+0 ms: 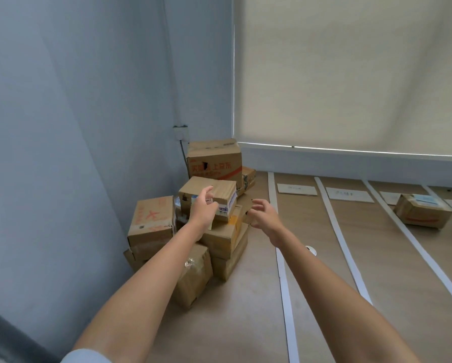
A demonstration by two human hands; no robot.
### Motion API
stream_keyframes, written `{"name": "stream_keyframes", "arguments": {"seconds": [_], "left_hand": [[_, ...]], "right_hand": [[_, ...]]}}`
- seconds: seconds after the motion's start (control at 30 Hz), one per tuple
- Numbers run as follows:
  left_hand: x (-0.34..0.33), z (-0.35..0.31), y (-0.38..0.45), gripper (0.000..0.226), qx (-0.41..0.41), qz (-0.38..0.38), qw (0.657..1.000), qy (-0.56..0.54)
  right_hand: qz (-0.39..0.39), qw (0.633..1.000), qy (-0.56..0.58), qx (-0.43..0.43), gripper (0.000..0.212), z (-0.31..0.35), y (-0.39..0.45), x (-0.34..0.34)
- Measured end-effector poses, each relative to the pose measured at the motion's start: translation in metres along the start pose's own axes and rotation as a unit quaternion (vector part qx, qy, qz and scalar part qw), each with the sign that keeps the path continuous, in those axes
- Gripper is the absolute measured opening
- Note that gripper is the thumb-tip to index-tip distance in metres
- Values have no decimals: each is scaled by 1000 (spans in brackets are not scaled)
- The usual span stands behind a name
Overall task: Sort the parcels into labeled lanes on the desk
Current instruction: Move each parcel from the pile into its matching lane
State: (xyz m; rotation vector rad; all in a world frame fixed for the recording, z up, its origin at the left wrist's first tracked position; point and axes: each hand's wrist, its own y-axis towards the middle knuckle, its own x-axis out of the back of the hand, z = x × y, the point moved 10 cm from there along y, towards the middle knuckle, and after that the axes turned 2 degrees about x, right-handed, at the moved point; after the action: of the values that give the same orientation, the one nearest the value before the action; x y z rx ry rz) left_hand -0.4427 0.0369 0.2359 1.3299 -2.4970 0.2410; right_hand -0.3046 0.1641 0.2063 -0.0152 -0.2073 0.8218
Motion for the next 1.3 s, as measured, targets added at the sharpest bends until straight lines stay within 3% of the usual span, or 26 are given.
{"name": "stream_keyframes", "arguments": {"seconds": [0.23, 0.5, 0.73, 1.0, 1.3], "left_hand": [[44, -3, 51, 56, -35, -62, 989, 132], [61, 40, 112, 49, 44, -61, 982, 173], [47, 70, 136, 48, 115, -33, 985, 125], [59, 31, 126, 41, 42, -127, 990, 48], [14, -14, 75, 34, -19, -101, 995, -7]], "right_hand": [[23, 1000, -10, -7, 51, 8, 41, -29], [27, 998, -43, -29, 66, 3, 98, -56], [28, 996, -85, -29, 74, -10, 116, -73], [-60, 998, -37, -1, 59, 9, 103, -40], [-139, 989, 3, 51, 49, 36, 50, 34]]}}
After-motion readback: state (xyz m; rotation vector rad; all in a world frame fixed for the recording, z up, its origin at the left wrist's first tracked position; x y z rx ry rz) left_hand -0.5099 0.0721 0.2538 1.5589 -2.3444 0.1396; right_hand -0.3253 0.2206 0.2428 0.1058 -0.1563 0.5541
